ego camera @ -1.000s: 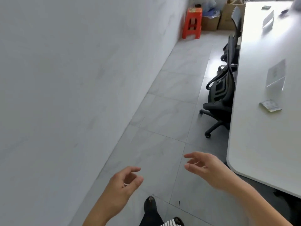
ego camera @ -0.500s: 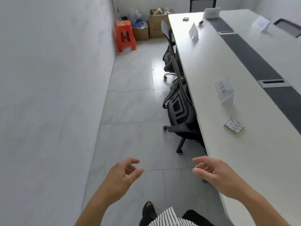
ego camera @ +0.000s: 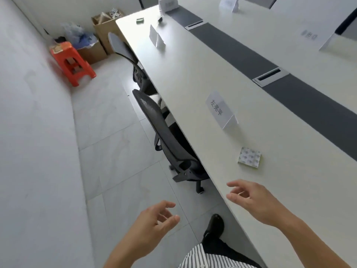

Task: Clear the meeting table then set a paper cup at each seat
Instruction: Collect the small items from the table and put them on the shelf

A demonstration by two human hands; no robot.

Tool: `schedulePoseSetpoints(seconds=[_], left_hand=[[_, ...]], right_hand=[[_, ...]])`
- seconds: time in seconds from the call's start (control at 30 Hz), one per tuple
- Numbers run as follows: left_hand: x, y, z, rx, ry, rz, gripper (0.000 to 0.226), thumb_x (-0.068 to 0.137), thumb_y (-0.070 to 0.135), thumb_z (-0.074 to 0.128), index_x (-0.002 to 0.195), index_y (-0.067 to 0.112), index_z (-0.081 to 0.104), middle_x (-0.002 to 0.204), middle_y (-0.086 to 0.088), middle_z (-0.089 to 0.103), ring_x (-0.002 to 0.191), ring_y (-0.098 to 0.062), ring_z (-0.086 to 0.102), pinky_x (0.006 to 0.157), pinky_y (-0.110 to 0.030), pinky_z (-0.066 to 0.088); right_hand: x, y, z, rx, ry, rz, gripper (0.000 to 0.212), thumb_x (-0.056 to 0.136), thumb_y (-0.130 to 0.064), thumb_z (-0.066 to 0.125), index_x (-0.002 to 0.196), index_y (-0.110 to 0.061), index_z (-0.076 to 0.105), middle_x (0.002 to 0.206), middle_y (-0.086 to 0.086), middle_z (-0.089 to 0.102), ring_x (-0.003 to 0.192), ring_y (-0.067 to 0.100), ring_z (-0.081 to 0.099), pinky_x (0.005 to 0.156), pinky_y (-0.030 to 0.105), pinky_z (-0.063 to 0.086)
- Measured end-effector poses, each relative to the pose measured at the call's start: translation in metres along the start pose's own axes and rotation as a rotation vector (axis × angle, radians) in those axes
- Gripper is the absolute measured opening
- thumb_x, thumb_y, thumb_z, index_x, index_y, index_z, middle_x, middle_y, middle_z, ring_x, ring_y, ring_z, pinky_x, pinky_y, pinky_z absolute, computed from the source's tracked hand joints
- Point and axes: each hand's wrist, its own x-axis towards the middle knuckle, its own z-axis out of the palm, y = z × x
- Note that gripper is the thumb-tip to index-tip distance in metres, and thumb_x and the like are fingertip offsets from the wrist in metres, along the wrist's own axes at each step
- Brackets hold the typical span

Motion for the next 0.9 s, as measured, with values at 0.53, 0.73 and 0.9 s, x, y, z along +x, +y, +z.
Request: schedulePoseSetpoints(seconds=[0.53, 0.73, 0.9], left_hand=[[0.186, 0.072, 0.0, 0.113, -0.327, 0.109, 0.032, 0.092, 0.041, 0.059, 0.123, 0.033, 0.058, 0.098, 0.011, 0.069, 0.095, 0.0, 0.063, 0.088, -0.026, 0.053], [0.216, 0.076, 0.003, 0.139, -0.376, 0.115, 0.033, 0.093, 0.041, 0.058, 0.124, 0.031, 0.059, 0.096, 0.012, 0.069, 0.093, 0.001, 0.064, 0.085, -0.02, 0.052], [0.221, 0.079, 0.003, 0.15, -0.428, 0.118, 0.034, 0.093, 0.042, 0.058, 0.125, 0.031, 0.059, 0.097, 0.012, 0.069, 0.095, 0.001, 0.064, 0.085, -0.021, 0.052]], right_hand=[[0.162, 0.081, -0.045, -0.258, 0.368, 0.329, 0.073, 0.086, -0.049, 0.059, 0.149, -0.025, 0.029, 0.158, 0.003, 0.026, 0.144, 0.023, 0.022, 0.109, 0.044, 0.034], [0.192, 0.1, -0.041, -0.476, 0.277, 0.385, 0.075, 0.085, -0.053, 0.058, 0.148, -0.029, 0.026, 0.155, 0.003, 0.027, 0.143, 0.023, 0.02, 0.106, 0.045, 0.032], [0.196, 0.093, -0.046, -0.393, 0.323, 0.505, 0.069, 0.076, -0.052, 0.071, 0.13, -0.017, 0.044, 0.127, 0.009, 0.044, 0.123, 0.029, 0.035, 0.087, 0.041, 0.045]])
